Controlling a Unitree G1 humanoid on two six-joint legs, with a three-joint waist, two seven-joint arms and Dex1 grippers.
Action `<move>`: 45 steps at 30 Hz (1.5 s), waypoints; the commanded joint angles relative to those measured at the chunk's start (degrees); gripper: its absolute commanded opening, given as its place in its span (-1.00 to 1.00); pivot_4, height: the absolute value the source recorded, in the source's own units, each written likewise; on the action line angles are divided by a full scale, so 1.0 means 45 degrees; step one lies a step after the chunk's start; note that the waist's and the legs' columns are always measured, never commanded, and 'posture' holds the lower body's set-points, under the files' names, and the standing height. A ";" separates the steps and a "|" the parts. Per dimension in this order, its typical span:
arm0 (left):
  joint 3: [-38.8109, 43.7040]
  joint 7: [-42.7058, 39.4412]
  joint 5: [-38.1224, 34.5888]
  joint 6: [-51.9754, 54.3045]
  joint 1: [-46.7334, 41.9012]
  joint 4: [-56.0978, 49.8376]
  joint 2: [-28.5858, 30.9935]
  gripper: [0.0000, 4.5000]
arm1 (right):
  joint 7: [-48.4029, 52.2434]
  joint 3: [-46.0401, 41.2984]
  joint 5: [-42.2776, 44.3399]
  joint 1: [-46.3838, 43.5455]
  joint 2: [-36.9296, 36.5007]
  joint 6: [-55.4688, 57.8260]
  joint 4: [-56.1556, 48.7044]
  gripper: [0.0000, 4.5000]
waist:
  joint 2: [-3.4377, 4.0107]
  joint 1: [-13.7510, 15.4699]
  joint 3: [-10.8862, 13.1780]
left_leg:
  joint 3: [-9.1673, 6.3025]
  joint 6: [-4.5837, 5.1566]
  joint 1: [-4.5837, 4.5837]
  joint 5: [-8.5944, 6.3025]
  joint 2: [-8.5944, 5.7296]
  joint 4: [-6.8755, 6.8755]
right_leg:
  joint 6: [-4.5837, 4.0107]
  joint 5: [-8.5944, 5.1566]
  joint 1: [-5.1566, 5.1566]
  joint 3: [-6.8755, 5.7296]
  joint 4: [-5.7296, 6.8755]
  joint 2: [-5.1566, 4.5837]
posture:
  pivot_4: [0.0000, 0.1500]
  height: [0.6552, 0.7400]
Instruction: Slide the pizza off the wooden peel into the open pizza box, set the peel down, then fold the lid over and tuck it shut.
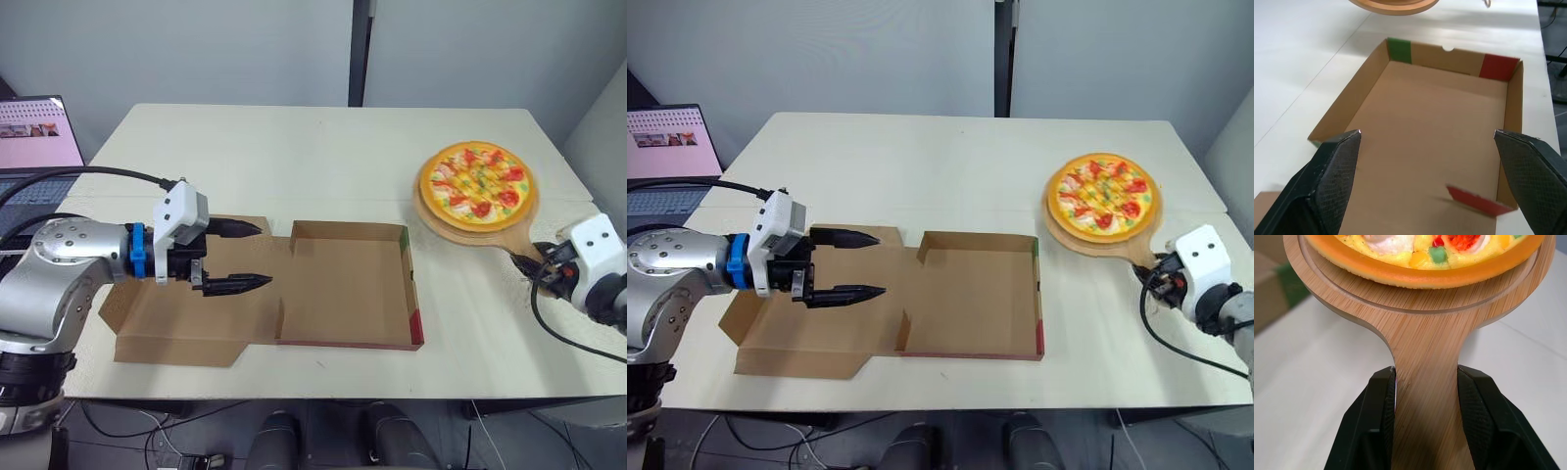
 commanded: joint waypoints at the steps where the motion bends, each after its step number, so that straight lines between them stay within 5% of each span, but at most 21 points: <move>1: 0.0558 -0.0104 0.0039 -0.0248 0.0069 -0.0046 0.0380 1.00 | 0.1241 0.0367 0.0471 -0.1023 -0.0762 -0.0837 -0.0325 -0.31 | -0.0004 -0.0009 0.0004 | 0.0000 0.0000 0.0001 0.0000 0.0000 -0.0002 | 0.0000 0.0000 0.0000 0.0000 0.0000 -0.0002 | 1.00 0.78; 16: 0.0710 0.0033 -0.0299 0.0086 0.0426 -0.0623 0.0628 1.00 | 0.3071 0.3350 -0.0939 -0.3202 -0.2172 -0.2346 0.0304 -0.31 | -0.0019 0.0032 0.0016 | -0.0001 0.0000 -0.0013 0.0000 0.0012 0.0004 | 0.0001 0.0000 -0.0003 -0.0007 -0.0004 -0.0043 | 1.00 0.78; 45: 0.0478 0.0142 -0.0264 0.0028 0.0308 -0.0698 0.0253 1.00 | 0.2617 0.3121 -0.3123 -0.3871 -0.2349 -0.4518 0.1910 -0.31 | -0.0020 0.0037 0.0015 | 0.0002 -0.0001 -0.0011 0.0000 0.0009 0.0011 | -0.0001 0.0002 -0.0009 -0.0006 0.0006 -0.0039 | 1.00 0.78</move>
